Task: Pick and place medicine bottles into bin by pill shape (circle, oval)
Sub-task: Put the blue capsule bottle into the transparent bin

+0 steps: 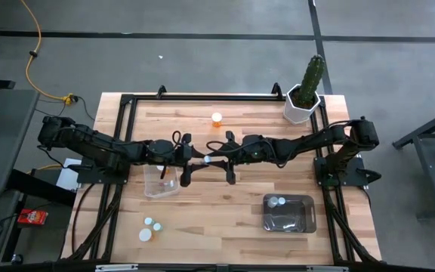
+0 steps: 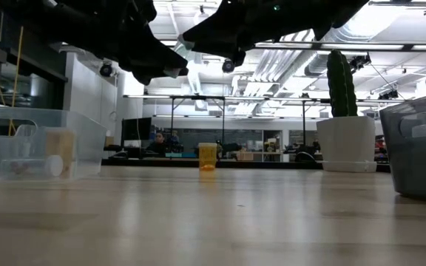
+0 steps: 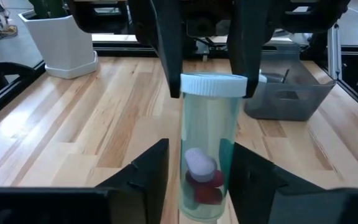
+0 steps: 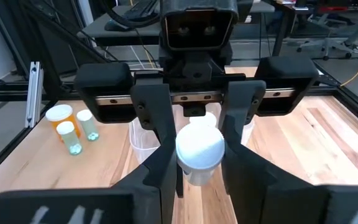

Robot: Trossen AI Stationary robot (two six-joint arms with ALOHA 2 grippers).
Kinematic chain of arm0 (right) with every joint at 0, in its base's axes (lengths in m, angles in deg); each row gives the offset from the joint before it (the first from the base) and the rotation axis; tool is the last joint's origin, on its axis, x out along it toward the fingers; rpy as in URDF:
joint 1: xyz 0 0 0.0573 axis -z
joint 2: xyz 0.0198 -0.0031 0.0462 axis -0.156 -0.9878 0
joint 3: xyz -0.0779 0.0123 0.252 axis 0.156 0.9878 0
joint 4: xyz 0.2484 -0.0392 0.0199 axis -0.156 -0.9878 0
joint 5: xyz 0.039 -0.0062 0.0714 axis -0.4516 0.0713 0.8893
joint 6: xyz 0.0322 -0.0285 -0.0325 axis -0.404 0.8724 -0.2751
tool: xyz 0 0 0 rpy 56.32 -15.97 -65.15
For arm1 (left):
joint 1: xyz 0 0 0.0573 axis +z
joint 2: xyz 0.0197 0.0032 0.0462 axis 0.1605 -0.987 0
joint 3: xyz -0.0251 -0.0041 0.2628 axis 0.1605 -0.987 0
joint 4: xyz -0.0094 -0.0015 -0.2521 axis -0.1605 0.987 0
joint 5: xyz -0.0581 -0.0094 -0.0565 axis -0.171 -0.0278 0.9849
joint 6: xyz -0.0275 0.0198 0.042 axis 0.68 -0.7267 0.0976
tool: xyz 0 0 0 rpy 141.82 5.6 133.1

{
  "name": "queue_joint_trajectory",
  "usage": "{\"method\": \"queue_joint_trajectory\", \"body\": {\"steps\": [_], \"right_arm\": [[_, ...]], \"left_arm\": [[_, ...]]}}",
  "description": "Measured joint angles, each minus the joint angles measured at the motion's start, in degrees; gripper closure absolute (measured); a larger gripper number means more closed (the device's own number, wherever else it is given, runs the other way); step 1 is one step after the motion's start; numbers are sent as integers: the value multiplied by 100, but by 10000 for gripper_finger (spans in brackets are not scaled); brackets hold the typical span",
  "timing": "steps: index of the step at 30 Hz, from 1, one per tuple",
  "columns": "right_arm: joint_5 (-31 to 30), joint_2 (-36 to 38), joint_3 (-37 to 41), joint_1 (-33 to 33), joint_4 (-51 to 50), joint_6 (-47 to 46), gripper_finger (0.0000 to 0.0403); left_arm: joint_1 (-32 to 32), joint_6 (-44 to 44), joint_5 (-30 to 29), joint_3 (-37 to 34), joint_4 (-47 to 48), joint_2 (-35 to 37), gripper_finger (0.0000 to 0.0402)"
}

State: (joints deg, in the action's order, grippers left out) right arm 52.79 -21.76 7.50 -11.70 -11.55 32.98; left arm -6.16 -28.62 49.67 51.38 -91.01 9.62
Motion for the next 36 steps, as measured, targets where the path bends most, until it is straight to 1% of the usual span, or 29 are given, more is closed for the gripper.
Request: {"method": "queue_joint_trajectory", "body": {"steps": [6,14,20,23,26,33,36], "right_arm": [[-20,0,0,9,0,2,302],[-85,0,0,7,-1,1,281],[-103,0,0,7,-2,-21,279],[-264,0,0,4,-2,-21,277],[-299,21,2,4,9,89,264],[-308,374,4,20,-206,164,214],[-587,536,4,2,-431,270,200]], "left_arm": [[0,-3,-22,0,1,2,286],[0,-106,-50,0,1,4,300],[0,-154,-59,0,1,4,304],[2,-149,-82,0,1,4,304],[2,-150,-134,-2,7,4,304],[2,-150,-234,-6,114,19,304],[4,-150,-391,-9,383,162,304]]}}
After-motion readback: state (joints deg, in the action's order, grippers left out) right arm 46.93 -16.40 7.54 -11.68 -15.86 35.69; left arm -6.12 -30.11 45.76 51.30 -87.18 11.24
